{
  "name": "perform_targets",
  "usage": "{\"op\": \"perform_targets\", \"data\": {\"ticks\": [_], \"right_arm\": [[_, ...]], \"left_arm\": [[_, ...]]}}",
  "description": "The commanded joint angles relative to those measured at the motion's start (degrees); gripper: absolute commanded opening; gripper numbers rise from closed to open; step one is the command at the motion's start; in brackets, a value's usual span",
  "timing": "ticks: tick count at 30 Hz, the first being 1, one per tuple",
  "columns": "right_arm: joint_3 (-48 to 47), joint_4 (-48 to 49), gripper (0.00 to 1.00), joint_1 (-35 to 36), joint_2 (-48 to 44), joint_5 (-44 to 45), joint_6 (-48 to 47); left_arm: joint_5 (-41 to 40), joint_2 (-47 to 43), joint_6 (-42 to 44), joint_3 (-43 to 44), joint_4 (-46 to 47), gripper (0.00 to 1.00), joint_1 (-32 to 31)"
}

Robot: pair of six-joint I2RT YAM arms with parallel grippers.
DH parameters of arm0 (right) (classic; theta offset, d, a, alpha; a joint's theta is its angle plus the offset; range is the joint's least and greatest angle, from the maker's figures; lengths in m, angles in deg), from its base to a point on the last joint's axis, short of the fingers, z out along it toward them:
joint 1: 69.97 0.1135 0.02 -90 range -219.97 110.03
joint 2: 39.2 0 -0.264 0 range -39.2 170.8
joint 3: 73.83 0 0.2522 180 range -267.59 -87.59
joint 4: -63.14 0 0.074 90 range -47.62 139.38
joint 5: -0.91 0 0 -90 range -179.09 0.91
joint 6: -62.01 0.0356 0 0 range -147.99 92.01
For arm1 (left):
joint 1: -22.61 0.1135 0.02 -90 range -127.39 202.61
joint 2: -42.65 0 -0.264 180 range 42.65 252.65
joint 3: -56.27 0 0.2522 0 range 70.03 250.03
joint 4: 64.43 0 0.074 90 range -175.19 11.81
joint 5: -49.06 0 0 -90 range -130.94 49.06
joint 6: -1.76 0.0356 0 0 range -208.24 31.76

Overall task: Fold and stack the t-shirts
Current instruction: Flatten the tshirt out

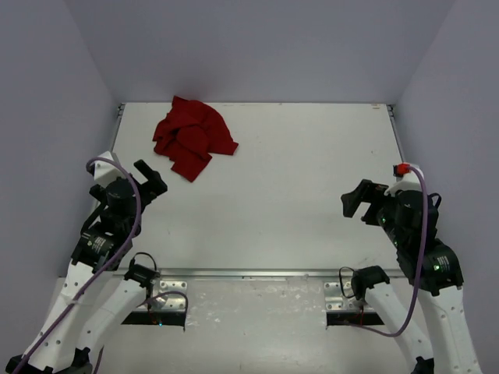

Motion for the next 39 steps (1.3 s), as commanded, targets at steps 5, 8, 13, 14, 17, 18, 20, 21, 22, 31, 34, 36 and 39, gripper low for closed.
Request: {"op": "perform_targets", "data": {"ticks": [5, 8, 13, 14, 17, 18, 20, 21, 22, 31, 34, 36, 39], "right_arm": [[0.46, 5.62, 0.99, 0.32, -1.25, 0.08, 0.47], [3.09, 12.11, 0.99, 0.41, -1.15, -11.66, -0.24], [6.89, 21.01, 0.99, 0.32, 2.78, -27.43, 3.36], [5.75, 20.4, 0.99, 0.32, 4.02, -27.44, 3.45], [5.04, 19.43, 0.99, 0.32, 8.33, -28.93, 3.1], [5.47, 20.04, 0.99, 0.32, 9.03, -29.45, 3.1], [6.26, 20.66, 0.99, 0.32, 10.0, -30.6, 3.1], [6.96, 21.01, 0.99, 0.32, 10.18, -30.6, 2.93], [7.23, 21.01, 0.99, 0.32, 10.36, -30.6, 2.75], [10.22, 22.41, 0.99, 0.32, 10.97, -30.16, 1.26], [10.57, 23.73, 0.99, 0.32, 11.59, -30.42, 1.52], [10.66, 24.08, 0.99, 0.32, 12.03, -30.69, 1.61], [10.92, 24.87, 0.99, 0.32, 12.91, -31.04, 2.05]], "left_arm": [[0.37, -0.41, -3.45, 0.98, 0.82, 1.0, 0.49], [14.19, 2.05, -14.32, -2.25, 5.28, 1.0, 0.49], [16.22, 23.33, -22.18, -4.04, 14.79, 1.0, 0.49], [12.28, 27.59, -22.27, -2.63, 15.23, 1.0, 0.49], [3.75, 44.29, -24.1, 5.36, 12.96, 1.0, 0.84], [3.46, 47.81, -23.94, 9.03, 13.04, 1.0, 1.1], [3.11, 56.61, -22.98, 12.13, 13.74, 0.93, 1.46], [2.58, 60.9, -22.71, 14.49, 15.05, 0.91, 1.54], [2.84, 62.86, -21.66, 15.56, 16.28, 0.87, 1.98], [3.37, 72.62, -19.81, 23.31, 13.48, 0.55, 3.13], [3.1, 74.47, -20.07, 23.57, 12.95, 0.53, 3.13], [3.45, 75.0, -20.07, 22.96, 13.47, 0.53, 3.13], [4.07, 76.75, -19.46, 22.17, 14.79, 0.53, 3.13]]}}
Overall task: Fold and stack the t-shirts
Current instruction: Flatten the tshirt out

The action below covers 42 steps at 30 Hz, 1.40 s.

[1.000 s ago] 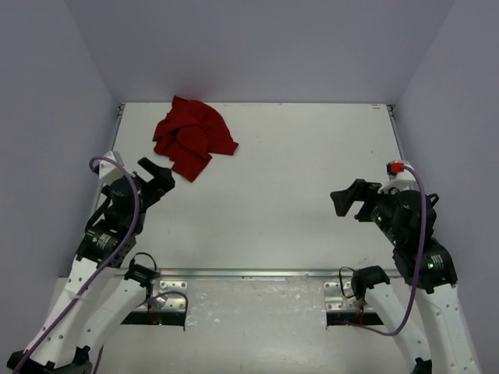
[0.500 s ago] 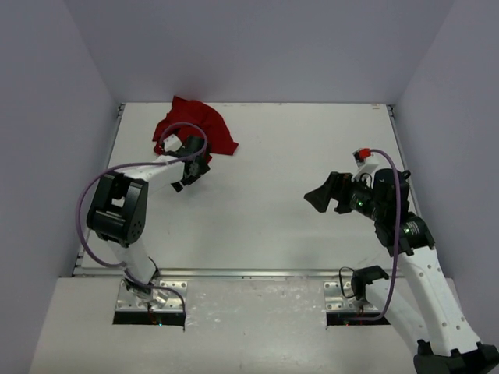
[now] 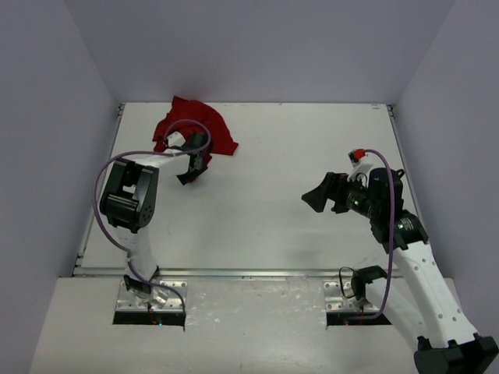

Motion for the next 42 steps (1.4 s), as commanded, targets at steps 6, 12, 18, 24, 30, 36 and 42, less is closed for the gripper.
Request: {"op": "perform_targets", "data": {"ticks": [6, 12, 18, 24, 30, 36, 42], "right_arm": [[1.97, 8.16, 0.99, 0.03, 2.66, -3.0, 1.73], [1.89, 21.43, 0.99, 0.56, 18.89, -6.25, 6.82], [-26.63, 15.31, 0.99, 12.58, 58.99, 2.79, 3.75], [-66.44, 3.9, 0.89, 13.57, 92.0, 5.44, 7.7], [-84.27, 3.5, 0.69, 15.94, 109.11, -0.55, 9.73], [-79.33, 6.42, 0.48, 16.2, 108.84, 0.34, 10.17], [-75.98, 7.57, 0.53, 17.7, 107.17, -1.07, 9.03]], "left_arm": [[-1.37, 4.17, 0.52, 0.44, 1.35, 0.14, 0.83], [-5.59, -6.41, -3.25, -3.67, -4.53, 0.0, 0.48], [-7.09, -31.32, -3.61, -15.37, -5.23, 0.0, -2.33], [-8.84, -38.54, -2.38, -16.7, -9.54, 0.0, -2.24], [-6.21, -40.3, -0.54, -17.66, -8.67, 0.0, -2.24], [-5.16, -40.74, -0.18, -18.1, -7.53, 0.0, -2.33], [-4.98, -40.74, 0.26, -17.75, -7.17, 0.0, -2.24]]}}
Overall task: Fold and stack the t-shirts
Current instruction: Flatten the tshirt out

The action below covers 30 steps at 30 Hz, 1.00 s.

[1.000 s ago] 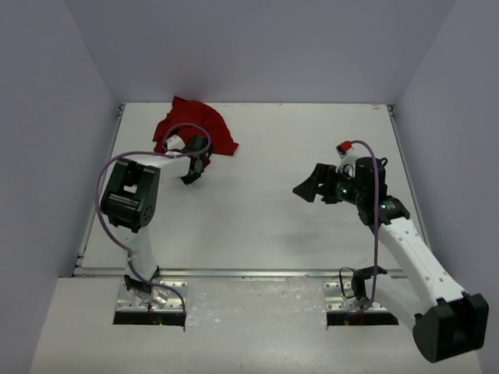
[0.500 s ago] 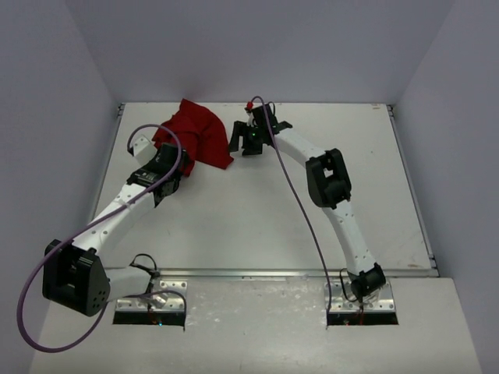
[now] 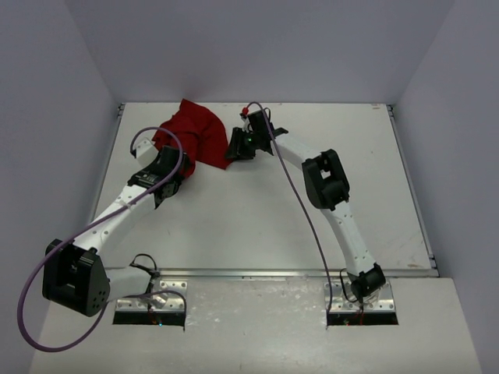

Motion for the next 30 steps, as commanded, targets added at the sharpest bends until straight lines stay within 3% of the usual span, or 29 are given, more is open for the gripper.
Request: {"op": "perform_targets", "data": {"ticks": [1, 3, 4, 5, 8, 11, 15, 17, 20, 23, 26, 30], "right_arm": [[1.85, -5.15, 0.45, 1.61, 0.53, 0.72, -0.94], [-0.16, -6.39, 0.3, 1.61, 1.67, 1.16, -1.03], [-0.27, -6.91, 0.08, 1.61, 1.67, 1.51, -1.47], [-0.27, -7.35, 0.01, 1.61, 1.06, 2.9, -1.56], [2.53, -7.71, 0.01, 1.61, -2.09, 5.46, -3.4], [11.22, -5.78, 0.01, 1.61, -13.93, 11.34, -7.35], [24.48, -7.7, 0.01, 1.44, -37.91, 23.46, -14.38], [26.36, -10.77, 0.01, 1.26, -51.29, 32.16, -18.16], [23.39, -20.07, 0.01, 0.3, -61.68, 40.43, -21.94], [18.91, -27.03, 0.01, -0.93, -68.89, 46.94, -24.05], [15.23, -31.43, 0.01, -1.11, -75.57, 50.02, -24.85], [9.42, -38.45, 0.01, -1.11, -79.89, 56.16, -24.76]], "left_arm": [[-0.06, -1.71, 0.96, 0.37, 1.59, 0.0, -0.23], [-0.06, -1.97, 0.96, 0.72, 1.33, 0.0, -0.32], [-0.06, -2.32, 1.05, 0.89, 1.07, 0.0, -0.23], [-0.15, -2.67, 1.13, 1.07, 0.98, 0.0, -0.23], [-0.68, -3.73, 2.35, 2.82, -0.07, 0.0, -0.23], [-2.43, -3.82, 6.29, 10.1, -2.44, 0.0, 0.03], [-6.99, -1.54, 13.51, 35.65, -9.63, 0.0, 2.75], [-9.36, 0.22, 17.28, 48.97, -11.49, 0.0, 3.37], [-8.51, 2.24, 20.02, 61.57, -13.96, 0.0, 3.46], [-6.31, 3.3, 20.47, 68.1, -14.58, 0.0, 3.46], [-5.51, 4.36, 18.98, 73.04, -18.52, 0.0, 3.46], [-7.97, 3.3, 16.61, 72.97, -20.29, 0.0, 3.37]]}}
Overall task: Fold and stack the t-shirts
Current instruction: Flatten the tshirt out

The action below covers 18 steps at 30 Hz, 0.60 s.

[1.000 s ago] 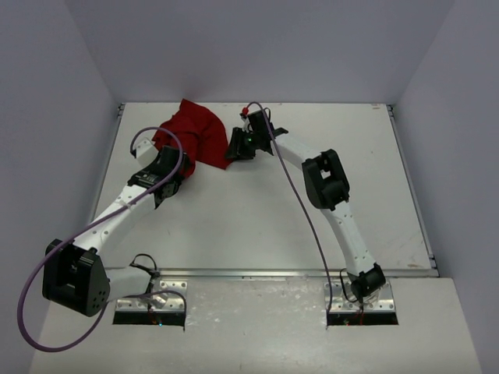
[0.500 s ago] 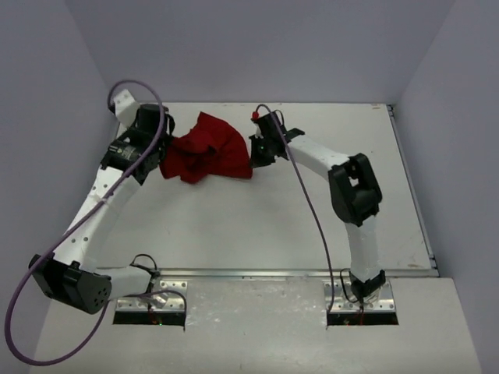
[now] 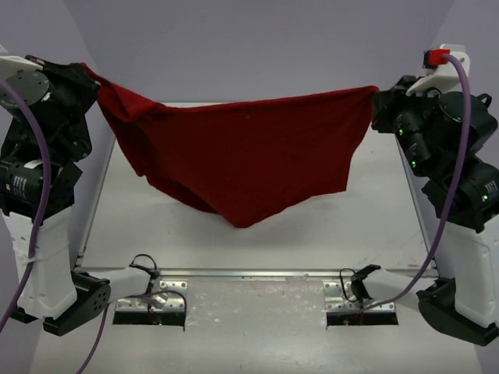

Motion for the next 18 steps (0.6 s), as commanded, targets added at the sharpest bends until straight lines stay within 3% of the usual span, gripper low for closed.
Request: {"op": "perform_targets", "data": {"ticks": [1, 7, 9, 12, 15, 18], "right_arm": [[-4.49, -11.32, 0.01, 0.0, 1.48, 8.46, -1.92], [-11.52, -16.34, 0.01, -0.08, 1.05, 12.42, -2.27], [-14.86, -16.69, 0.01, 0.0, 0.78, 14.35, -3.85], [-22.69, -18.71, 0.01, 0.0, 1.22, 13.93, -4.82], [-20.52, -17.05, 0.01, 0.09, -2.01, 13.3, -4.91], [-16.47, -13.27, 0.01, 0.09, -5.36, 13.3, -6.14]], "left_arm": [[-1.76, 1.38, -1.73, 0.18, -4.94, 0.0, 0.7], [0.17, 0.07, -6.84, -3.42, -6.45, 0.0, 0.71], [1.48, -1.61, -3.44, -3.16, -2.51, 0.0, 0.71], [7.79, 0.06, 1.92, 4.47, 0.67, 0.0, 0.79], [16.41, 0.07, 6.24, 8.97, 4.79, 0.0, 0.71], [21.61, -5.11, 7.92, 3.45, 12.43, 0.0, 0.71]]}}
